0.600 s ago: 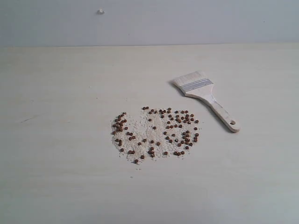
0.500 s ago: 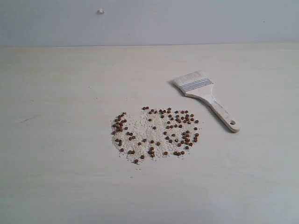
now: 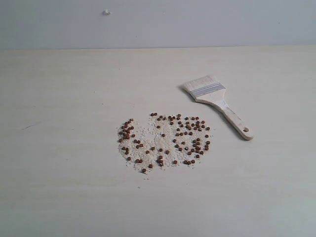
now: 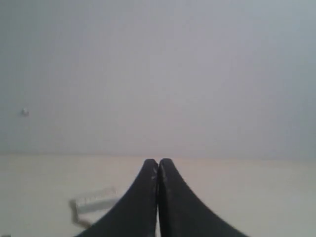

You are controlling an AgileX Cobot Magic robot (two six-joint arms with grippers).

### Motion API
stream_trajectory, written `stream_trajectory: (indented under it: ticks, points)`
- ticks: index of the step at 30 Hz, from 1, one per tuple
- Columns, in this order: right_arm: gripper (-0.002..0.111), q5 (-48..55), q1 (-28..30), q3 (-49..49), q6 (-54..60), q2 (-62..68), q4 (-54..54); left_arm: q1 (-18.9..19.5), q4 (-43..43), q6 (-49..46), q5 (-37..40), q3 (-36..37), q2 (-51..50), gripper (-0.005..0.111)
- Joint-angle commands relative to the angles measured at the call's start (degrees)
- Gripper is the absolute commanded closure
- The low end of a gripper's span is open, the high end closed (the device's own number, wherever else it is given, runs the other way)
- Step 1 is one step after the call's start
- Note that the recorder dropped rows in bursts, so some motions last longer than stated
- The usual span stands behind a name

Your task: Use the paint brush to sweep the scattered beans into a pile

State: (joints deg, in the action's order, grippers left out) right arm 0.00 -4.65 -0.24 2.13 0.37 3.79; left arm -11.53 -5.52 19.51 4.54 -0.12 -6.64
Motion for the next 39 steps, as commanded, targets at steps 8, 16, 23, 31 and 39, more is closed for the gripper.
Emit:
stream_trajectory:
  ticks: [8,16,23,31,39]
  points:
    - [0.108,-35.32,-0.04,0.24,-25.76,-0.37,5.3,-1.1,-0.25,0.28,-0.34,0.12,0.28,0.107]
    - [0.108,-16.2,-0.04,-17.29,-27.77,8.22,-11.49,-1.1,-0.25,0.28,-0.34,0.12,0.28,0.107]
    - [0.108,15.85,-0.04,-40.38,-20.45,34.93,-16.29,-1.1,-0.25,0.28,-0.34,0.12,0.28,0.107]
    - [0.108,50.64,-0.42,-61.86,7.34,72.28,0.57,-1.11,-0.25,0.28,-0.21,0.12,0.28,0.107]
    - [0.107,59.39,-8.6,-75.06,7.9,100.81,-10.85,-1.11,-0.25,0.28,0.07,0.12,0.28,0.107]
